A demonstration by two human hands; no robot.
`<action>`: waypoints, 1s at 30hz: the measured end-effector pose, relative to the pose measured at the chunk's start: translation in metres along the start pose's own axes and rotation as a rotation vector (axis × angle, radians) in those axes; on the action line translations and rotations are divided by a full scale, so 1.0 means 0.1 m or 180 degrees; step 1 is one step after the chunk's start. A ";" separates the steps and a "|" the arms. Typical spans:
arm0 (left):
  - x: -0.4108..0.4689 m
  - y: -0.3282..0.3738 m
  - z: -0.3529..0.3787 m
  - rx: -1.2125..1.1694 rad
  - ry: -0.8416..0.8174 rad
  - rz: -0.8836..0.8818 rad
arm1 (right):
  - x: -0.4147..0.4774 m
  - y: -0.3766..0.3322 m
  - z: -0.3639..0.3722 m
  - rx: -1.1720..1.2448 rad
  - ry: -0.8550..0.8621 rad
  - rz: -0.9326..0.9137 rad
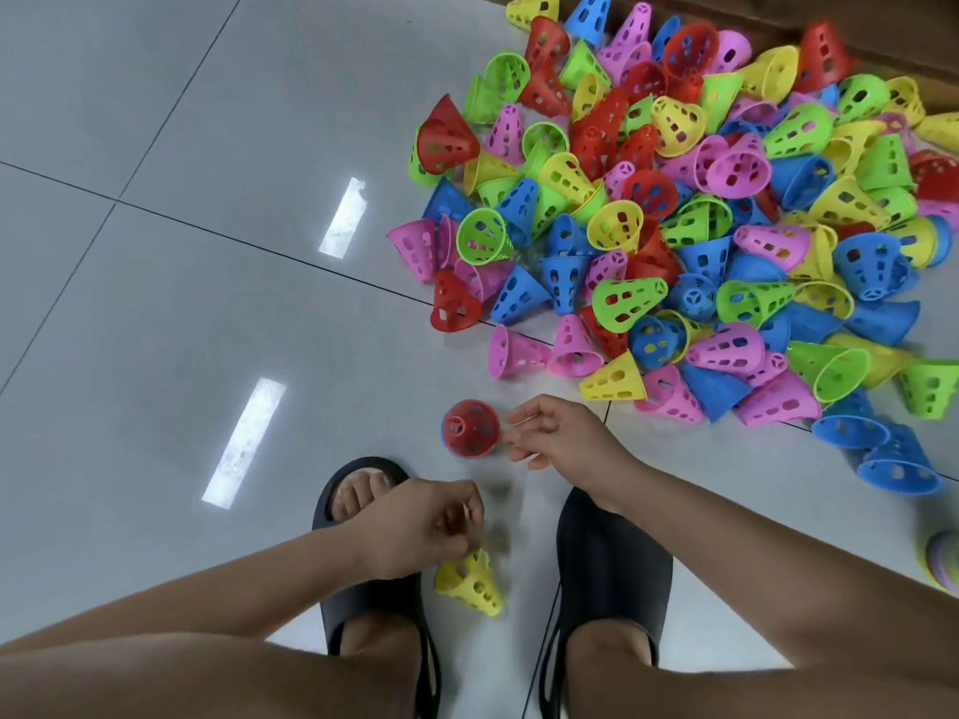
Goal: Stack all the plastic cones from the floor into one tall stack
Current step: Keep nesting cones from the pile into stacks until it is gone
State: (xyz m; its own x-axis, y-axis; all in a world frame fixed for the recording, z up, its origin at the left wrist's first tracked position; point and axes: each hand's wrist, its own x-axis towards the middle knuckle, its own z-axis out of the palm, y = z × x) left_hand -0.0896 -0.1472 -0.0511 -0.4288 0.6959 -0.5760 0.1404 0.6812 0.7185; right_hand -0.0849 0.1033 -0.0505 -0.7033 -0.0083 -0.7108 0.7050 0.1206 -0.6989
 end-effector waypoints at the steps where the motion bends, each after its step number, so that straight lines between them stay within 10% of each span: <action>1: 0.00 0.00 0.02 0.0097 -0.0120 0.0028 | -0.01 0.02 -0.02 -0.0044 0.0048 -0.0011; 8: 0.02 0.07 0.11 0.0777 -0.0619 0.0157 | -0.06 0.04 -0.16 -0.0541 0.0395 -0.0235; 16: 0.04 0.18 -0.09 0.0186 -0.0439 0.0038 | 0.01 -0.04 -0.25 -0.2937 0.0887 -0.1998; 30: 0.24 0.27 -0.81 -0.1484 0.1017 -0.0026 | 0.39 -0.30 -0.37 -0.4295 0.0620 -0.2334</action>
State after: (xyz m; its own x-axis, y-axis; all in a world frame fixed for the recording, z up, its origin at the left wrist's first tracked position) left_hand -0.1686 -0.1306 -0.0140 -0.6874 0.5382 -0.4877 -0.2421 0.4634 0.8525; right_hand -0.1369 0.1361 -0.0542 -0.9222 -0.3519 -0.1602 -0.3157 0.9245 -0.2137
